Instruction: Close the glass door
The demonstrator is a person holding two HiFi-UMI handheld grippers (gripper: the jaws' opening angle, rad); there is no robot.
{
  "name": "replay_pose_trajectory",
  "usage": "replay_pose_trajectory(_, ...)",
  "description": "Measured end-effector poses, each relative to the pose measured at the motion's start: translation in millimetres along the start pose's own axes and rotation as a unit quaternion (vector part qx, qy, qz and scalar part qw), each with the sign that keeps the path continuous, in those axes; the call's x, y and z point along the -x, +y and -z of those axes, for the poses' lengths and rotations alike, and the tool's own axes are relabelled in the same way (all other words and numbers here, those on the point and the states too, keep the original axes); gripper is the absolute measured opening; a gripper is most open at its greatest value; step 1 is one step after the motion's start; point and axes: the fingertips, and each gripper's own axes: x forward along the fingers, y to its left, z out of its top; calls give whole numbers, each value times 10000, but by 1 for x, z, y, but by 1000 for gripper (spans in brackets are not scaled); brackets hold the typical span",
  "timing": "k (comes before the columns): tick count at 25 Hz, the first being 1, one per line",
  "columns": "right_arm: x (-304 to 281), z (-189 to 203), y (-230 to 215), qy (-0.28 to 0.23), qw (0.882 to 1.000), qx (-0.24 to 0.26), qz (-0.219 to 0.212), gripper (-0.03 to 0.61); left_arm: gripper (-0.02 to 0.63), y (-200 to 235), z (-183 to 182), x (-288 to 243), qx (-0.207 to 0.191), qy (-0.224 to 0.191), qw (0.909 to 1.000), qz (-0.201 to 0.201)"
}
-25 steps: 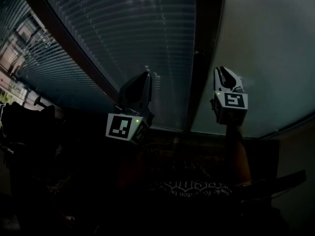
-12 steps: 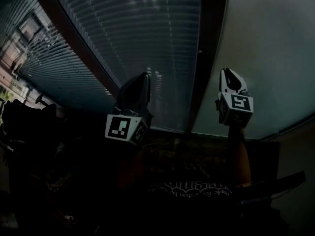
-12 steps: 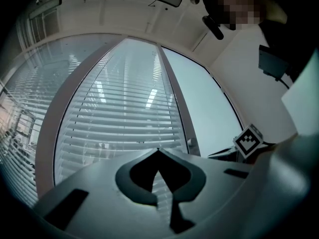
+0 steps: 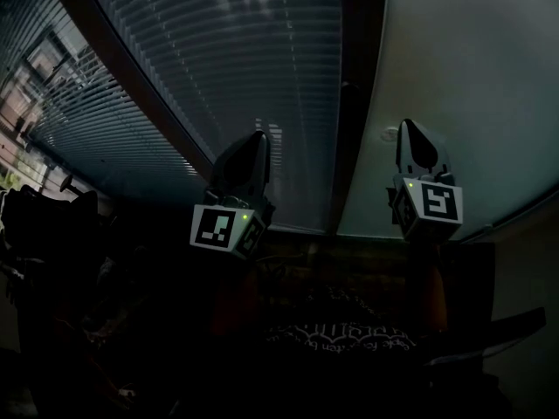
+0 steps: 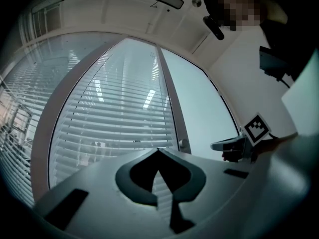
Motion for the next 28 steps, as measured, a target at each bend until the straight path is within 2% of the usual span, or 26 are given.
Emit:
replay_pose_trajectory(12,19,-17,13,-44,9995,-273,-146,3,2,-6,-6,2,78,55,9999,94)
replay_pose_trajectory(19,29,-20,17,-94,9999,-41,-56,2,2,-8,-8,8,67,90,9999,91)
replay_pose_trajectory(28,35,-25,23,-162,9998,25,-102,2,2,-9,-9,13,35,196,9998,97)
